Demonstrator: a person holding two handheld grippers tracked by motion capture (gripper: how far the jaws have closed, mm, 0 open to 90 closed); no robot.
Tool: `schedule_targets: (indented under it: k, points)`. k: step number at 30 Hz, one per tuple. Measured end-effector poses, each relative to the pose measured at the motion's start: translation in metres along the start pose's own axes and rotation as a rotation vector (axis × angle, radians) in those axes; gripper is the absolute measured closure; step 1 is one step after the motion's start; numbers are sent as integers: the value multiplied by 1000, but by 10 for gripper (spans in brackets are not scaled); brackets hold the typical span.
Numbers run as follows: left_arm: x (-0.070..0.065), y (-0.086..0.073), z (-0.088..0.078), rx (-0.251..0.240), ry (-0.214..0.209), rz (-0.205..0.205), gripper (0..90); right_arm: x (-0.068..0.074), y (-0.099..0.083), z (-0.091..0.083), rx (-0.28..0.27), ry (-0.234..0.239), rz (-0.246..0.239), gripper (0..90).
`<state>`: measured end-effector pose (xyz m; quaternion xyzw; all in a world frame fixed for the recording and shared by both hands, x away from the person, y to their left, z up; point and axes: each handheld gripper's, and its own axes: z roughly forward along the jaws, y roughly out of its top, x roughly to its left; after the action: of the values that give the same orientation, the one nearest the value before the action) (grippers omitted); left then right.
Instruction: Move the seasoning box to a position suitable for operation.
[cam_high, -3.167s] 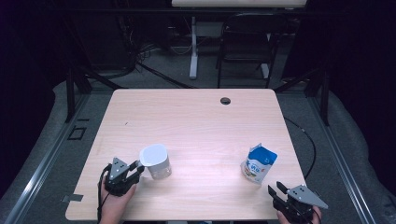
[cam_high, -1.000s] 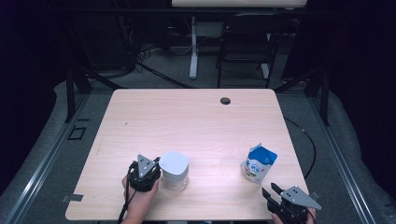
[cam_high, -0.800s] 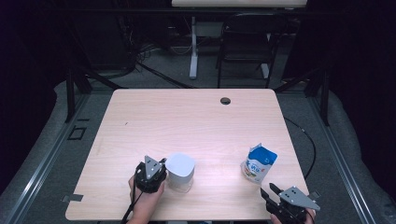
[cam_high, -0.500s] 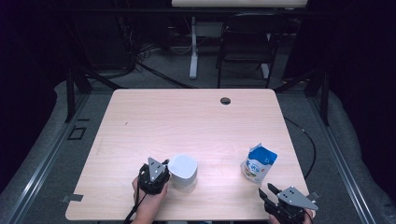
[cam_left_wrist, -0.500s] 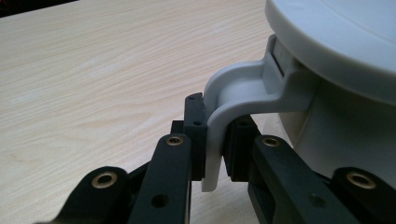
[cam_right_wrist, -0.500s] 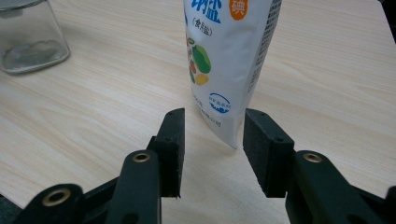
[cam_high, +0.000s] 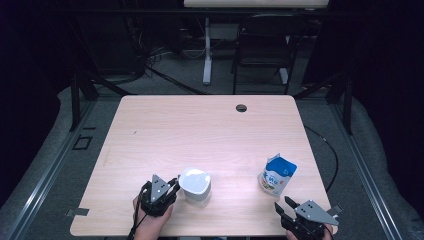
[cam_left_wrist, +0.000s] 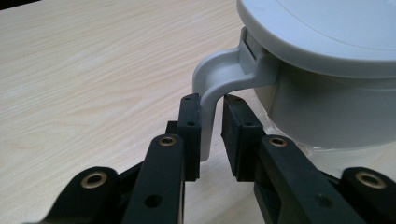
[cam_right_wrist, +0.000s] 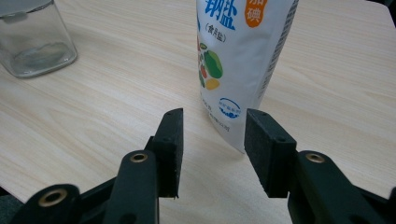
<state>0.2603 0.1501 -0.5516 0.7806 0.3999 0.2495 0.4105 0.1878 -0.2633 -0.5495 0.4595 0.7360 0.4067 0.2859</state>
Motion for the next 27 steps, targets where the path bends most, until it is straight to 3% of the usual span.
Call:
schedule_targets:
  k: [7,24,27]
  points:
    - [1,-1,-1,2,-11,4,833,2,1,0,-4,4,0,576]
    - [-8,6,11,-8,52,-54,837,7,4,2,-15,18,-29,578]
    - [-9,5,9,-8,35,-54,836,12,5,1,-12,30,-47,580]
